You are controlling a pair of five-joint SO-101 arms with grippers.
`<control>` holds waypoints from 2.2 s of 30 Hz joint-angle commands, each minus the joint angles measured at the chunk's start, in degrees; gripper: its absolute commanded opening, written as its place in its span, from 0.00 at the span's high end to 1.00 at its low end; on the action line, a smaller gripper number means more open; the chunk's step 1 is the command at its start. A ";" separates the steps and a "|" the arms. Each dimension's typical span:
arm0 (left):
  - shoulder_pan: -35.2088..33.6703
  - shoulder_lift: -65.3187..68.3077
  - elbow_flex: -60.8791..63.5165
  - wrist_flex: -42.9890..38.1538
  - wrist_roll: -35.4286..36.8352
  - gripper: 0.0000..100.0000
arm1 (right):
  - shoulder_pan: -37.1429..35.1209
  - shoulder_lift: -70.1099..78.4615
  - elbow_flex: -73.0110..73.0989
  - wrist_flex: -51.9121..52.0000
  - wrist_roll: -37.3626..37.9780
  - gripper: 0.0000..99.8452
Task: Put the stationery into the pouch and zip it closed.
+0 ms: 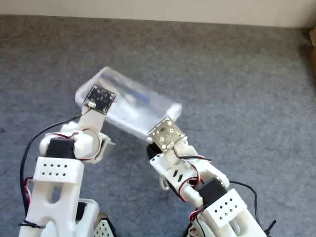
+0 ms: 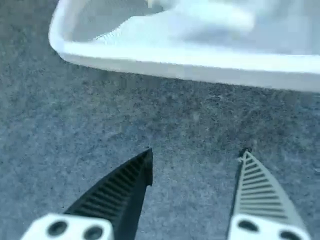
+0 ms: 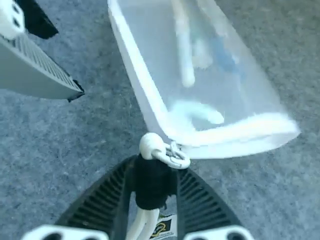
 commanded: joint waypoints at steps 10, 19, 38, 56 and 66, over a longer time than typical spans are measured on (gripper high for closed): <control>3.91 -1.10 -11.30 4.22 -19.60 0.73 | 0.66 -1.63 -1.10 0.13 0.26 1.00; 11.30 -1.10 -7.43 -6.15 -28.48 0.73 | 5.49 -1.63 -1.36 0.13 -0.09 1.00; 18.95 -0.57 11.12 -37.45 -34.02 0.73 | 5.23 -1.71 -1.45 0.13 -0.09 1.00; 21.14 -1.10 12.00 -37.89 -33.76 0.73 | 3.03 -15.25 -0.84 2.51 -0.18 1.00; 24.04 -0.75 8.92 -37.89 -28.04 0.73 | 0.40 -15.43 -0.75 3.65 -0.18 1.00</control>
